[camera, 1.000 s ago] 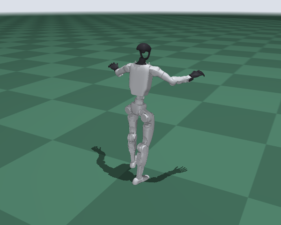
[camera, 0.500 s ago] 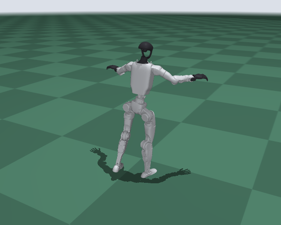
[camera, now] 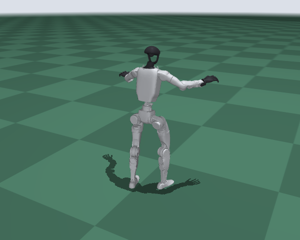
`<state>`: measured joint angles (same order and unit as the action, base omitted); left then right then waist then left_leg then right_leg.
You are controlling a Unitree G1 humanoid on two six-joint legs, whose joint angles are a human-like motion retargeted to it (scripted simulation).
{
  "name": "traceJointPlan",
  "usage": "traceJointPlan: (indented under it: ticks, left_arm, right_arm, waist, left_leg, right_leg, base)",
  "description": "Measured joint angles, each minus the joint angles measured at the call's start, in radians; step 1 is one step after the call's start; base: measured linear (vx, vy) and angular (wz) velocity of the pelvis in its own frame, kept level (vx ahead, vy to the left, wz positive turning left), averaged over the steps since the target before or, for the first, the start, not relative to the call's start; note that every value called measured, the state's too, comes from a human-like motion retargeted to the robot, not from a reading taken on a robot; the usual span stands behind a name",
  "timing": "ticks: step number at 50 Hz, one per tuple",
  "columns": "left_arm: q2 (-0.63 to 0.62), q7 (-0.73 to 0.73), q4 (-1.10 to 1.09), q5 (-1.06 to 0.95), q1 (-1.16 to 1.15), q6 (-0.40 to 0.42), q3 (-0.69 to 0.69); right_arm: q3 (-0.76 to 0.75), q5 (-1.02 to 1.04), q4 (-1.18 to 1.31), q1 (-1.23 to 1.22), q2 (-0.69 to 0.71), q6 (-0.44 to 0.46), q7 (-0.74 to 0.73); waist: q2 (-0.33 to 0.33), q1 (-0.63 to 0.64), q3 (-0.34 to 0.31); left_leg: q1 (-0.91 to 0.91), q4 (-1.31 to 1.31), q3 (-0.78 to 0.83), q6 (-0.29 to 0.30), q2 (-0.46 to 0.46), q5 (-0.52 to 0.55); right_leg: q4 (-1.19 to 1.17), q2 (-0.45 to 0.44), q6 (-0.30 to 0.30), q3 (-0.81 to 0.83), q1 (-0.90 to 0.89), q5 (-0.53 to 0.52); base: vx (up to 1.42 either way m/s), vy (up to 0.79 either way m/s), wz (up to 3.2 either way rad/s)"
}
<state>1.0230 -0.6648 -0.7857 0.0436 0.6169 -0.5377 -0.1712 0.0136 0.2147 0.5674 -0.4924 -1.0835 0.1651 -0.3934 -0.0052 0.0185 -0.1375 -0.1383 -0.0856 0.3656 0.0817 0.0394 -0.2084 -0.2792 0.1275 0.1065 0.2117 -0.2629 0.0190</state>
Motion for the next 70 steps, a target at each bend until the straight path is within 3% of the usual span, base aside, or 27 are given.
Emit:
traceJointPlan:
  ticks: [4,9,17,23,26,32,35,38,45,50,52,54,59,62,65,70]
  left_arm:
    - [0.014,0.101,-0.013,0.098,-0.019,-0.078,0.005]
    - [0.031,0.117,-0.011,0.112,-0.059,-0.090,0.033]
    - [0.046,0.006,0.001,0.034,-0.106,0.022,0.090]
    - [0.019,-0.044,0.032,0.040,-0.110,0.096,0.067]
    - [-0.004,-0.057,0.074,0.078,-0.109,0.113,0.028]
    - [-0.039,-0.112,0.176,0.160,-0.078,0.153,-0.066]
    - [-0.049,-0.220,0.215,0.184,-0.044,0.283,-0.107]
    - [-0.070,-0.303,0.249,0.115,-0.013,0.371,-0.125]
    - [-0.063,-0.364,0.239,0.074,0.052,0.447,-0.179]
    - [-0.041,-0.461,0.218,0.035,0.092,0.587,-0.196]
    - [-0.035,-0.474,0.205,0.016,0.104,0.608,-0.194]
    - [-0.030,-0.415,0.183,-0.008,0.114,0.519,-0.185]
    - [-0.020,-0.150,0.147,-0.025,0.120,0.101,-0.141]
    - [-0.015,-0.047,0.152,0.045,0.107,-0.014,-0.108]
    - [-0.005,0.012,0.150,0.156,0.089,-0.017,-0.087]
    - [0.005,0.087,0.136,0.223,0.065,-0.113,-0.075]
  right_arm:
    - [-0.011,0.015,0.001,0.016,-0.001,0.017,0.055]
    - [-0.027,0.027,0.007,0.028,-0.002,0.026,0.062]
    - [-0.025,0.053,0.014,0.016,-0.002,0.009,0.007]
    - [-0.015,0.068,0.015,0.012,-0.012,-0.010,-0.030]
    - [-0.009,0.064,0.003,0.019,-0.011,-0.027,-0.048]
    - [0.019,0.033,-0.058,0.031,0.016,-0.088,-0.096]
    - [0.032,0.001,-0.102,0.047,0.029,-0.185,-0.190]
    - [0.028,0.012,-0.136,0.066,0.035,-0.214,-0.224]
    - [0.033,0.024,-0.163,0.080,0.026,-0.228,-0.266]
    - [0.037,0.022,-0.170,0.079,0.019,-0.279,-0.348]
    - [0.036,0.018,-0.171,0.081,0.017,-0.282,-0.359]
    - [0.033,0.011,-0.169,0.080,0.011,-0.234,-0.310]
    - [0.008,0.000,-0.180,0.079,-0.002,-0.031,-0.084]
    - [-0.011,0.022,-0.204,0.089,-0.002,0.009,-0.014]
    - [-0.027,0.048,-0.218,0.107,0.003,-0.003,0.003]
    - [-0.032,0.060,-0.209,0.129,0.009,0.069,0.051]
  waist:
    - [0.012,0.029,0.038]
    - [0.003,0.072,0.063]
    - [-0.047,0.165,0.035]
    - [-0.062,0.213,0.019]
    - [-0.048,0.203,0.029]
    - [-0.027,0.145,0.032]
    - [-0.023,0.104,0.008]
    - [-0.011,0.066,0.002]
    - [-0.024,-0.048,-0.017]
    - [-0.040,-0.111,-0.021]
    - [-0.043,-0.128,-0.020]
    - [-0.044,-0.136,-0.018]
    - [-0.038,-0.121,-0.003]
    - [-0.045,-0.097,0.013]
    - [-0.072,-0.082,0.028]
    - [-0.166,-0.065,0.007]
  left_leg:
    - [0.051,0.009,0.015,-0.019,0.021,0.019]
    - [0.078,0.004,0.037,-0.028,0.019,0.040]
    - [0.091,-0.002,0.097,0.003,-0.015,0.071]
    - [0.157,-0.002,0.117,-0.016,-0.023,0.117]
    - [0.199,-0.002,0.038,-0.046,-0.013,0.131]
    - [0.198,0.036,-0.287,-0.081,-0.001,0.105]
    - [0.149,0.090,-0.410,-0.068,-0.007,0.009]
    - [0.092,0.038,-0.449,-0.084,0.007,-0.014]
    - [0.062,-0.002,-0.253,-0.082,0.002,0.009]
    - [0.049,-0.002,-0.062,-0.010,0.002,0.001]
    - [0.039,-0.002,0.022,0.015,0.003,-0.003]
    - [0.028,-0.002,0.114,0.031,0.001,-0.007]
    - [0.000,0.000,0.370,0.041,-0.019,-0.018]
    - [-0.020,0.018,0.529,0.033,-0.040,-0.038]
    - [-0.046,0.063,0.668,0.009,-0.070,-0.070]
    - [-0.098,0.288,0.780,-0.122,-0.079,-0.077]
  right_leg:
    - [-0.321,-0.040,-0.015,-0.140,-0.053,0.133]
    - [-0.413,-0.032,-0.013,-0.196,0.044,0.177]
    - [-0.008,0.018,0.062,-0.220,0.327,0.215]
    - [0.207,0.030,0.121,-0.244,0.370,0.224]
    - [0.265,0.018,0.139,-0.267,0.363,0.225]
    - [0.304,-0.015,0.155,-0.353,0.335,0.207]
    - [0.273,-0.026,0.155,-0.393,0.327,0.217]
    - [0.287,-0.050,0.155,-0.447,0.310,0.195]
    - [0.334,-0.040,0.155,-0.580,0.252,0.119]
    - [0.360,-0.033,0.143,-0.647,0.184,0.073]
    - [0.360,-0.024,0.132,-0.595,0.156,0.048]
    - [0.350,0.002,0.118,-0.440,0.128,0.002]
    - [0.303,0.067,0.076,0.182,0.094,-0.096]
    - [0.157,0.096,0.102,0.414,0.056,-0.067]
    - [0.043,0.122,0.144,0.451,0.020,0.008]
    - [0.219,0.092,0.155,0.222,0.099,-0.031]
  base:
    - [-0.28,-0.03,-0.27]
    - [-0.25,-0.07,-0.25]
    - [-0.29,-0.17,-0.35]
    - [-0.37,-0.20,-0.20]
    - [-0.34,-0.13,-0.04]
    - [-0.22,-0.08,-0.40]
    - [-0.10,-0.01,-0.84]
    - [-0.08,0.02,-1.07]
    - [-0.07,0.13,-1.34]
    - [-0.05,0.18,-1.86]
    - [-0.03,0.17,-2.16]
    - [-0.01,0.17,-2.40]
    - [0.03,0.15,-2.77]
    - [0.11,0.10,-2.92]
    - [0.15,0.04,-2.61]
    - [0.14,-0.07,-2.36]
